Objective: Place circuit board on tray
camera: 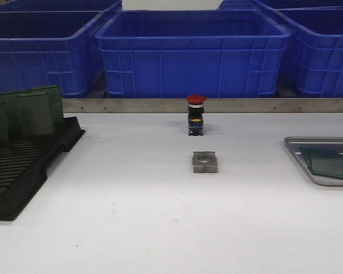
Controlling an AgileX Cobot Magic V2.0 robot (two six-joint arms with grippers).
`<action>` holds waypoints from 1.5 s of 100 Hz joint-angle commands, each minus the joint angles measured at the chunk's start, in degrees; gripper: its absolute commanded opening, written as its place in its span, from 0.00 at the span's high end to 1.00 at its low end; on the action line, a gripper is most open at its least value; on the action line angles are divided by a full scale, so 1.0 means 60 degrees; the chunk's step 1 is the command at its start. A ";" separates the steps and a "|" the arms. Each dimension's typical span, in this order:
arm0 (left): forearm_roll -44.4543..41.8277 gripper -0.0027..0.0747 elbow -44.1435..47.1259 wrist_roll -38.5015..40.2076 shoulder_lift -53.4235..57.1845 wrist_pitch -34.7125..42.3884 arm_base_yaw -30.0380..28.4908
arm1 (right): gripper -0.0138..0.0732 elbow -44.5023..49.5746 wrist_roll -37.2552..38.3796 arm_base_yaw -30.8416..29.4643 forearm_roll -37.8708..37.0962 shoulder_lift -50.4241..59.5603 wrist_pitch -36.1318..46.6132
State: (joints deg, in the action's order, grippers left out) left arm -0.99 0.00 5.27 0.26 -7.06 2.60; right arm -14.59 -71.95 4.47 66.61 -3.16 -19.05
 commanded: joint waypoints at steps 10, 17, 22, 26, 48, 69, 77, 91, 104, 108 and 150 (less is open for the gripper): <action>0.0021 0.99 0.0464 0.0104 0.0298 0.0756 -0.0020 | 0.91 -0.0261 -0.0084 -0.0009 0.0273 -0.0126 0.0262; 0.0021 0.99 0.0464 0.0104 0.0298 0.0756 -0.0020 | 0.91 -0.0261 -0.0084 -0.0009 0.0273 -0.0126 0.0262; 0.0021 0.99 0.0464 0.0104 0.0298 0.0756 -0.0020 | 0.91 -0.0261 -0.0084 -0.0009 0.0273 -0.0126 0.0262; 0.0021 0.99 0.0464 0.0104 0.0298 0.0756 -0.0020 | 0.91 -0.0261 -0.0084 -0.0009 0.0273 -0.0126 0.0262; 0.0021 0.99 0.0464 0.0104 0.0298 0.0756 -0.0020 | 0.91 -0.0253 -0.0084 -0.0009 0.0273 -0.0126 0.0352; 0.0021 0.99 0.0464 0.0104 0.0298 0.0756 -0.0020 | 0.91 -0.0157 -0.0051 -0.0030 0.0222 -0.0126 0.1027; 0.0021 0.99 0.0464 0.0104 0.0298 0.0756 -0.0020 | 0.91 0.0004 0.0876 -0.0107 -0.0653 -0.0126 0.1949; 0.0021 0.99 0.0464 0.0104 0.0298 0.0756 -0.0020 | 0.91 0.0289 0.5195 -0.0385 -0.5396 -0.0126 0.2385; 0.0021 0.99 0.0464 0.0104 0.0298 0.0756 -0.0020 | 0.91 0.0777 0.9254 -0.0484 -0.9844 -0.0126 0.2574; 0.0021 0.99 0.0464 0.0104 0.0298 0.0756 -0.0020 | 0.91 0.1074 1.0170 -0.0484 -1.0806 -0.0092 0.2908; 0.0021 0.99 0.0464 0.0104 0.0298 0.0800 -0.0020 | 0.91 0.2583 1.1941 -0.1094 -1.1846 0.0875 0.4267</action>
State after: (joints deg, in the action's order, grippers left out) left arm -0.99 0.00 5.27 0.26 -6.95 2.52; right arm 1.52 -0.86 -0.93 -3.73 0.39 1.86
